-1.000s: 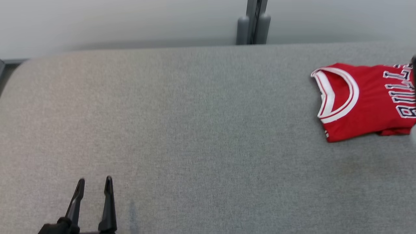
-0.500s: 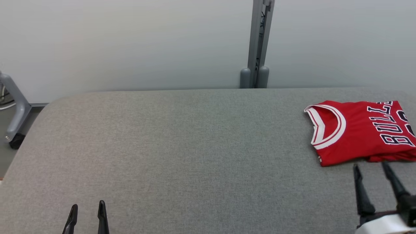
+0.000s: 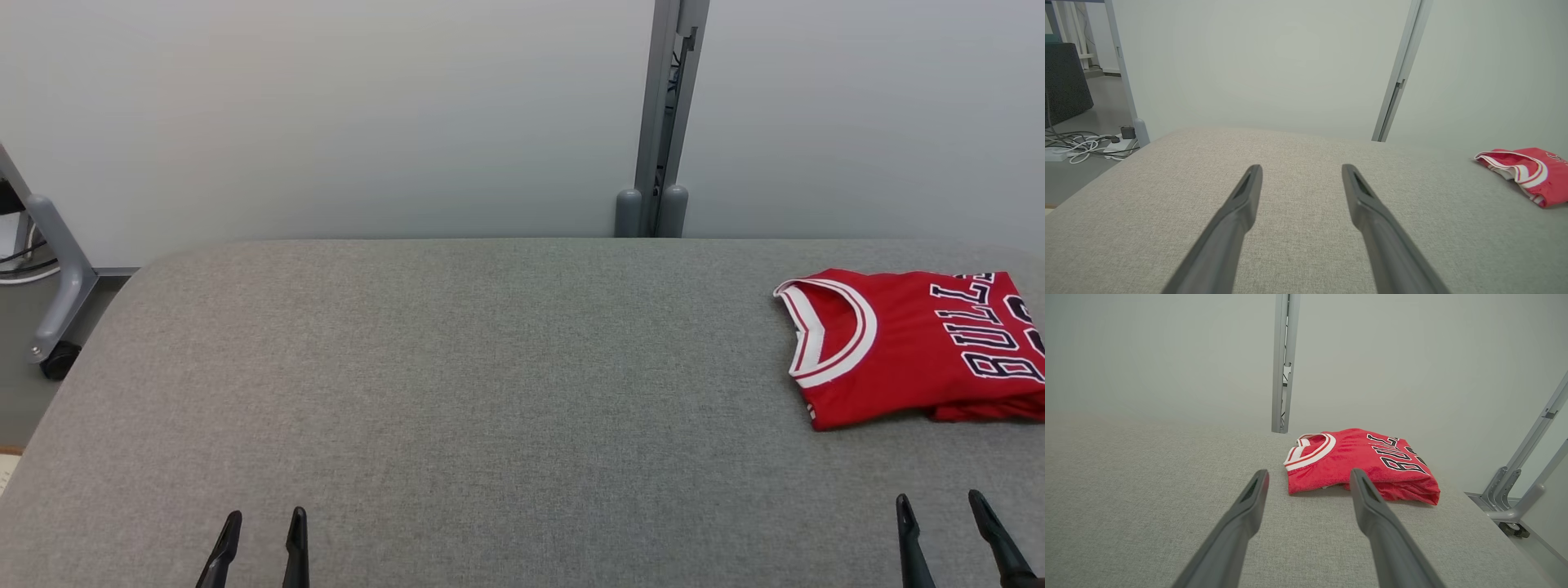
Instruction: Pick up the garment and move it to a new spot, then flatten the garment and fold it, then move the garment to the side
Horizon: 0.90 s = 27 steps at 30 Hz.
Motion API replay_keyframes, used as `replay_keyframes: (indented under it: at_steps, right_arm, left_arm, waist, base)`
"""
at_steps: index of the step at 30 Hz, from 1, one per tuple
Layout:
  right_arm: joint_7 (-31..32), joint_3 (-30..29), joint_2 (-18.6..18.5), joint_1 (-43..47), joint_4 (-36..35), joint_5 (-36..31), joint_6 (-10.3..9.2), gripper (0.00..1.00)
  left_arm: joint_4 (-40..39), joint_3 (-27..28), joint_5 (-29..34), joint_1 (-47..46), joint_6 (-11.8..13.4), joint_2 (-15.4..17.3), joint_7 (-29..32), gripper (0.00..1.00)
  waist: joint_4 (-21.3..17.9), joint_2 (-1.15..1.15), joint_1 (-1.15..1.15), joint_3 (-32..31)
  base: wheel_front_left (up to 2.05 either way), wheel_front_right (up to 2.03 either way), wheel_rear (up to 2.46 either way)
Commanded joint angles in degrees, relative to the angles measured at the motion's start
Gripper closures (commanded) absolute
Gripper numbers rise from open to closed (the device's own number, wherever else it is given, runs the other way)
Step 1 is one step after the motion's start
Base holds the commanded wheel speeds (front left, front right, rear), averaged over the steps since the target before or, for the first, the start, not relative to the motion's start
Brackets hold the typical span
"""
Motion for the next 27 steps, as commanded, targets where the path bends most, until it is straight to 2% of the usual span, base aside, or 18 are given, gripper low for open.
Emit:
replay_keyframes:
  at_steps: [1,22,23,27]
  right_arm:
    - [-0.3,-0.3,-0.3,0.4,-0.1,0.3,-0.01,0.00]
    - [-0.3,-2.9,-0.3,-2.2,-1.1,-0.5,-0.01,0.00]
    - [0.0,-2.7,0.0,-1.6,-0.7,-0.3,0.00,1.00]
    - [0.4,-2.5,1.1,-1.0,1.6,0.0,0.00,1.00]
  left_arm:
    - [0.1,0.0,0.2,-0.8,-0.2,0.2,-0.1,0.00]
    - [2.5,0.8,0.5,-0.9,-1.8,0.2,-0.1,0.00]
    - [2.6,0.6,0.5,-0.6,-1.6,0.0,0.0,1.00]
    - [4.8,0.4,0.3,0.5,-1.5,-0.6,0.3,1.00]
  waist:
    - [-0.2,0.00,0.00,0.0]
    - [-0.3,0.00,0.00,0.5]
    - [-0.3,0.00,0.00,0.5]
    - [-0.3,0.00,0.00,0.5]
  base:
    - [0.00,0.00,0.00]
    - [0.00,0.00,0.00]
    - [0.00,0.00,0.00]
    - [0.00,0.00,0.00]
